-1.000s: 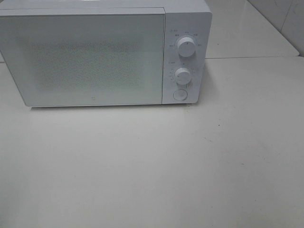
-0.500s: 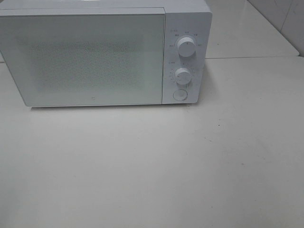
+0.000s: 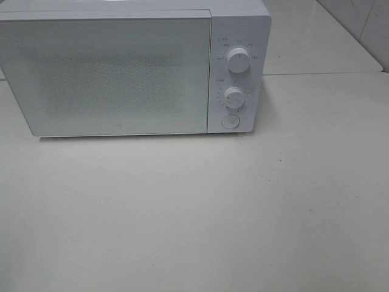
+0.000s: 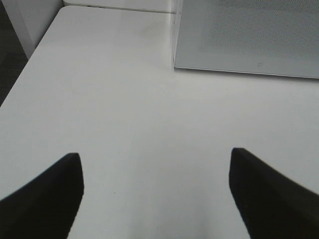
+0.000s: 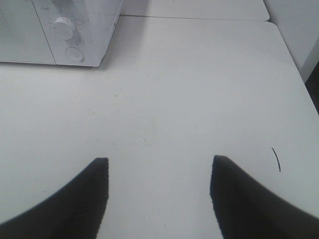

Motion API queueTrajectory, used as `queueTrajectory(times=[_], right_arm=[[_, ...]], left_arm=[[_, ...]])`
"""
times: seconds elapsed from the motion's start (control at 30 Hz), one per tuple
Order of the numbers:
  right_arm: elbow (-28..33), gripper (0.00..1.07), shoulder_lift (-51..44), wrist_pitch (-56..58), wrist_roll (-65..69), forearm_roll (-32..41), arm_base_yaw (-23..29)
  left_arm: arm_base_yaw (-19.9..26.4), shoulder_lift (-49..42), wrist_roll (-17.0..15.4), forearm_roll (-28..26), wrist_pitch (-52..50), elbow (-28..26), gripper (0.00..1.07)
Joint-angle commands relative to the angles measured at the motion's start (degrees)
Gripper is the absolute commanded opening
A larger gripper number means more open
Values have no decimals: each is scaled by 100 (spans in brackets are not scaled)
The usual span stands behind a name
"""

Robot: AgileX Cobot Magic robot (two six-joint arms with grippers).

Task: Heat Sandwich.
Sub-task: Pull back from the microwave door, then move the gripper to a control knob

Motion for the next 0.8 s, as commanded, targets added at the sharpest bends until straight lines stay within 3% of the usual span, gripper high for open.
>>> queueTrajectory(times=[0.03,0.33,0.67,0.8], right_arm=[[-6,59,-115,-69,-40,-57,-17],[-143,59,63,-384,-74,-309,-17],[-138,59,1175,-2779,-80,-355,-17],[-138,61,2063,-3930,-80,-355,-17]], left_arm=[[29,-143,-46,46,-92,11,76],[29,-143,-46,46,-92,11,76],[29,-143,-46,46,-92,11,76],[29,-143,-46,46,-92,11,76]])
